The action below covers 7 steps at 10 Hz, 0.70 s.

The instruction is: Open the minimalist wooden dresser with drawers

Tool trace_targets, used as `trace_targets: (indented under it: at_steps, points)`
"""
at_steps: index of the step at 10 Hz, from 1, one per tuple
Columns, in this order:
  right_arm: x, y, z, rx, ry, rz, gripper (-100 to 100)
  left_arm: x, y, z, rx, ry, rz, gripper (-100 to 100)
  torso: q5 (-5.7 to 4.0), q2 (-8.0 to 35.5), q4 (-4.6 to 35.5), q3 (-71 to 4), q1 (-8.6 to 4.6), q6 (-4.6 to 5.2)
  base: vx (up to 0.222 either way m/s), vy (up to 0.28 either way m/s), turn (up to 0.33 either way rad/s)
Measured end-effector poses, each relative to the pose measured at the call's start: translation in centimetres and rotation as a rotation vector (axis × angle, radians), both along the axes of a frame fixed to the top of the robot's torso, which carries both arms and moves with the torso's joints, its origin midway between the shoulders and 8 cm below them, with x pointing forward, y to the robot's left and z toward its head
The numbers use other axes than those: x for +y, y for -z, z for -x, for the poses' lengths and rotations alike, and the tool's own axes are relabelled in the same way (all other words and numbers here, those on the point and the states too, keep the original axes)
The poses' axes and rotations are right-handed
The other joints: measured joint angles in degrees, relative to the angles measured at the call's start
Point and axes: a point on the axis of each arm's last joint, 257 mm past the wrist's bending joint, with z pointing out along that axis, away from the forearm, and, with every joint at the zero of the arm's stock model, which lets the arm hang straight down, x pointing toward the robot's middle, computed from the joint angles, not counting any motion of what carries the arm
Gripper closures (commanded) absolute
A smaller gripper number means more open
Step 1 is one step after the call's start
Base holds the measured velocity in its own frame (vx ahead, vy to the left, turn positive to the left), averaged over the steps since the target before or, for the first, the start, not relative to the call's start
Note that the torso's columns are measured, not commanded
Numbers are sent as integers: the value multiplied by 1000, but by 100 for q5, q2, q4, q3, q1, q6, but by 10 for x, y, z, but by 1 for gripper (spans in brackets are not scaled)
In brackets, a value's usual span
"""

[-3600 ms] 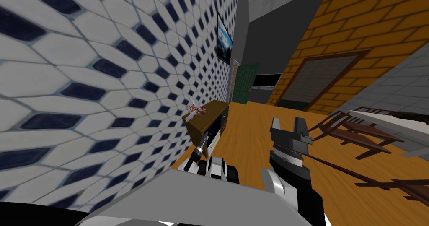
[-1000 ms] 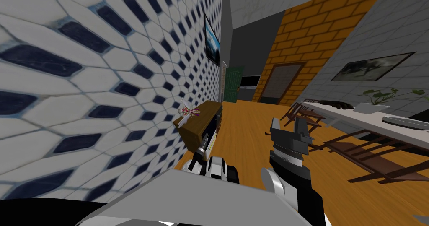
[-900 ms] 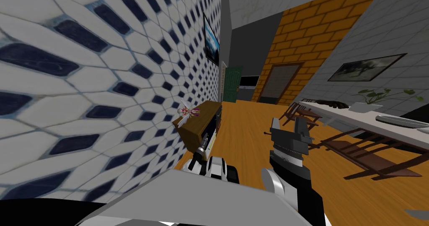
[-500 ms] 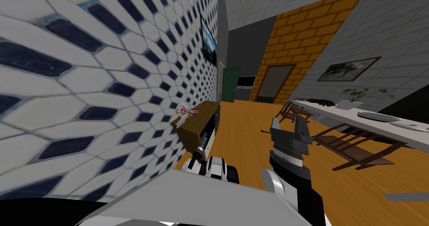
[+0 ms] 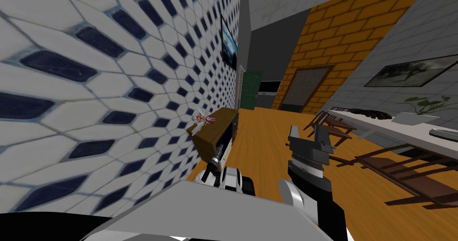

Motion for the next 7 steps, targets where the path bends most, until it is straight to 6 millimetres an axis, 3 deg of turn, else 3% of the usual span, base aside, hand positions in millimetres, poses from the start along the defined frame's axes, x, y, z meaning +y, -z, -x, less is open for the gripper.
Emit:
trace_targets:
  at_steps: [7]
  points:
    - [0, 0, 0, 0, 0, 0, 0, -42, -3, 20, -10, 101, 6, 100, 0, 48, -16, 17, -6, -14, 41, 0, 153]
